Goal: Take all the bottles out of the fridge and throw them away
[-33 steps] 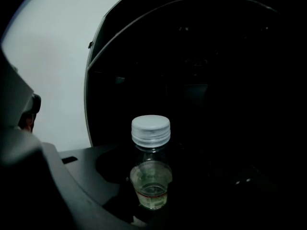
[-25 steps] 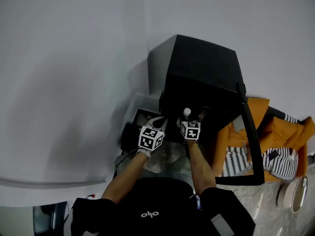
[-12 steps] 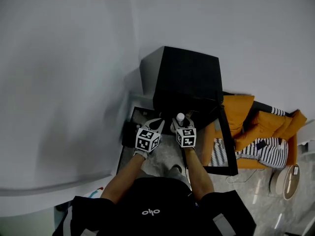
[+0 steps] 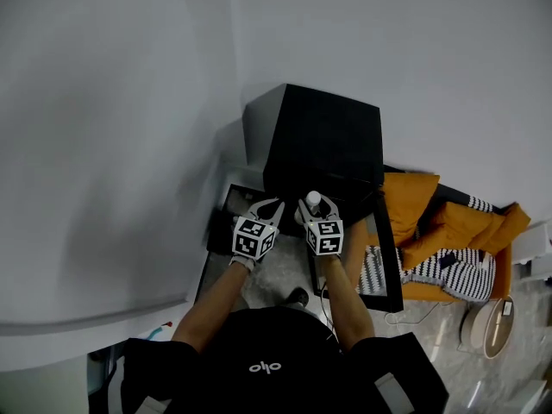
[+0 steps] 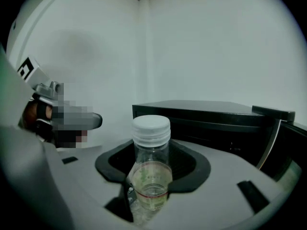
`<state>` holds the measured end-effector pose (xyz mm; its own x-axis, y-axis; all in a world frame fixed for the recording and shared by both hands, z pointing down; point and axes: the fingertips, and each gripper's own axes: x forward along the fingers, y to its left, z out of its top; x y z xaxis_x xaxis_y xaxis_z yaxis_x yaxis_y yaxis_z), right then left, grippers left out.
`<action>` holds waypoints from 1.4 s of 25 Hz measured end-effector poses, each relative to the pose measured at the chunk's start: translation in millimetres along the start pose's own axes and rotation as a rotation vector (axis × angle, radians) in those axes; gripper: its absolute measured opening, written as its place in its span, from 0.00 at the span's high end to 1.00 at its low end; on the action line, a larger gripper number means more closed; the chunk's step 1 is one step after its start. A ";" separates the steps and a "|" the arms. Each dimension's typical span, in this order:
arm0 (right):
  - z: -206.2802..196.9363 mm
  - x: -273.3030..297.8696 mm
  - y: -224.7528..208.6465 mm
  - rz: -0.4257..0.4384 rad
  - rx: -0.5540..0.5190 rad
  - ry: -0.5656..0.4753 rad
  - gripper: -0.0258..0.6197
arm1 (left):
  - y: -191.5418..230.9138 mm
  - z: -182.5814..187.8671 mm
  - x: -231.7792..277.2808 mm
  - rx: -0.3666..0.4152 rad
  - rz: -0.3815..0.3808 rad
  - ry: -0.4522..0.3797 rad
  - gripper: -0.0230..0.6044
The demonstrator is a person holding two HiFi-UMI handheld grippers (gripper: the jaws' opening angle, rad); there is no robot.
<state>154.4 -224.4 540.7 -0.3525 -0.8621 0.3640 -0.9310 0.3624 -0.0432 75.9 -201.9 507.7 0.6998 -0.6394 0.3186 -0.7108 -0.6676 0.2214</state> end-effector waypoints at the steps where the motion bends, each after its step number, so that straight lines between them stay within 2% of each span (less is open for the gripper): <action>1: 1.6 1.3 1.4 0.006 -0.005 -0.001 0.65 | 2.7 0.2 -2.2 0.001 0.008 -0.002 0.95; 9: 7.2 25.8 40.9 0.100 -0.057 0.008 0.65 | 42.5 -4.8 -35.5 -0.025 0.108 -0.033 0.95; 24: 18.7 80.0 190.8 0.368 -0.147 0.023 0.65 | 133.9 -40.0 -142.4 -0.131 0.347 -0.065 0.95; 31: 14.9 97.2 233.2 0.424 -0.168 0.048 0.65 | 165.5 -53.8 -188.3 -0.151 0.416 -0.068 0.95; 35: 12.4 109.8 244.1 0.440 -0.182 0.059 0.65 | 180.1 -64.2 -196.8 -0.164 0.425 -0.060 0.95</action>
<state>-112.8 -235.0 558.6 -0.6981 -0.5935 0.4005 -0.6614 0.7487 -0.0435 -194.3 -171.8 544.1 0.3427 -0.8678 0.3598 -0.9343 -0.2746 0.2273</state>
